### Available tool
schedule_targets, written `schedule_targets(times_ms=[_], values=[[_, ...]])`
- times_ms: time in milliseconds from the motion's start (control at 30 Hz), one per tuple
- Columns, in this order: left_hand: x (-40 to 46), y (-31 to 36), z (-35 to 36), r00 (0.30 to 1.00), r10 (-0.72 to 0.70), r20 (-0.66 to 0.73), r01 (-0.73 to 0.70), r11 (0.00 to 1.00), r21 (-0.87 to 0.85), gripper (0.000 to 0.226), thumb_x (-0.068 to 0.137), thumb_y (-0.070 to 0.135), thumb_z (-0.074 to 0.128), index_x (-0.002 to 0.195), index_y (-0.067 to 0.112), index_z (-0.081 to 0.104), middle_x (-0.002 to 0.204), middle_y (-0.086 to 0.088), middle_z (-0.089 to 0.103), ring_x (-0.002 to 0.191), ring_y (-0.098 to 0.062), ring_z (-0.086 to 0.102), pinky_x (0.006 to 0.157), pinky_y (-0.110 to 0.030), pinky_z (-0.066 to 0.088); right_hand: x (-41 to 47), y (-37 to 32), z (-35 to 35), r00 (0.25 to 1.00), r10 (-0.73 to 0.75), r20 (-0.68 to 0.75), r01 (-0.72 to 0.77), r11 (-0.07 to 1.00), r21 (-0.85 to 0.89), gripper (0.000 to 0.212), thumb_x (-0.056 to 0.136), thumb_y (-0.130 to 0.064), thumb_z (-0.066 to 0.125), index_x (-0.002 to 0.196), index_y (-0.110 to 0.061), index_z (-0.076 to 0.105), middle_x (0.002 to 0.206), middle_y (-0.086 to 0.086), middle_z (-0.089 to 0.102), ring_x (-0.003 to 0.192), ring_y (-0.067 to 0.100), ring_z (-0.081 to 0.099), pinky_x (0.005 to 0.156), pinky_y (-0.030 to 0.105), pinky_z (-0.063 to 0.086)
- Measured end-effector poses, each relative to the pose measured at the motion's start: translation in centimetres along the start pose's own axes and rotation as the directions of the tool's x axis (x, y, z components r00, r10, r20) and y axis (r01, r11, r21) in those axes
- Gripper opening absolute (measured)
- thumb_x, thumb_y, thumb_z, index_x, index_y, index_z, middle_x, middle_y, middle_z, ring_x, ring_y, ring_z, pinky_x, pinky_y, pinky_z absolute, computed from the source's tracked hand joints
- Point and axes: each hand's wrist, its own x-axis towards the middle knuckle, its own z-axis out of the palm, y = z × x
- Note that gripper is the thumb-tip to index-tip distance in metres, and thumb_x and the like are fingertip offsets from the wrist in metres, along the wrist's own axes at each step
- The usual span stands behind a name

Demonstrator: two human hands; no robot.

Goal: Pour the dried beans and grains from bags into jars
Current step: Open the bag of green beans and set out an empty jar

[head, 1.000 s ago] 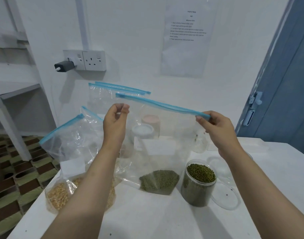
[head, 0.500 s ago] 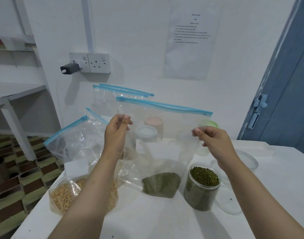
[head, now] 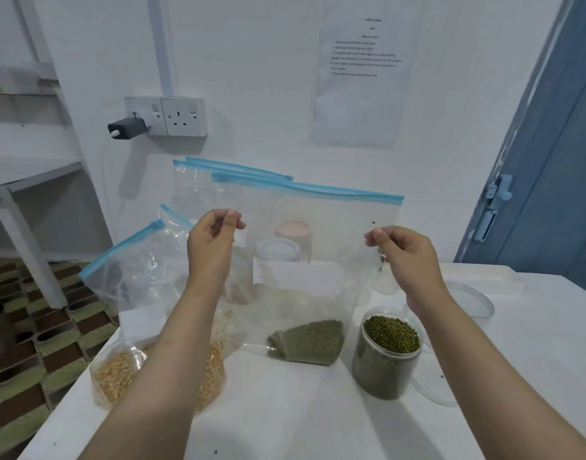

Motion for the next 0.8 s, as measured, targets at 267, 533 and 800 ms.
schedule_targets(times_ms=[267, 533, 800], values=[[-0.2, -1.1, 0.6, 0.999, -0.04, 0.005, 0.04, 0.999, 0.002, 0.012, 0.097, 0.023, 0.061, 0.093, 0.013, 0.067, 0.08, 0.009, 0.068, 0.063, 0.008, 0.054, 0.075, -0.021, 0.045, 0.4, 0.2, -0.4, 0.997, -0.047, -0.057, 0.048, 0.999, 0.016, 0.018, 0.092, -0.026, 0.069, 0.082, -0.013, 0.075, 0.088, -0.001, 0.076, 0.089, 0.003, 0.068, 0.087, 0.02, 0.049], [0.7, -3.9, 0.1, 0.99, -0.134, -0.044, 0.136, 0.989, 0.055, 0.013, 0.097, 0.028, 0.061, 0.085, 0.026, 0.066, 0.082, 0.011, 0.07, 0.068, 0.001, 0.054, 0.079, -0.026, 0.047, 1.8, 1.8, 1.1, 0.995, 0.062, 0.079, -0.056, 0.996, -0.073, 0.012, 0.094, -0.028, 0.066, 0.085, -0.023, 0.073, 0.089, -0.004, 0.073, 0.077, 0.004, 0.059, 0.068, 0.022, 0.043], [3.7, -4.6, -0.4, 0.97, -0.138, -0.201, 0.164, 0.979, 0.121, 0.022, 0.097, 0.028, 0.06, 0.075, 0.026, 0.061, 0.078, 0.011, 0.066, 0.074, 0.004, 0.057, 0.08, -0.019, 0.043, 5.2, 2.5, 6.2, 0.998, 0.047, 0.029, -0.043, 0.993, -0.11, 0.02, 0.096, -0.021, 0.059, 0.079, -0.028, 0.067, 0.075, -0.007, 0.068, 0.079, 0.018, 0.063, 0.076, 0.035, 0.051]])
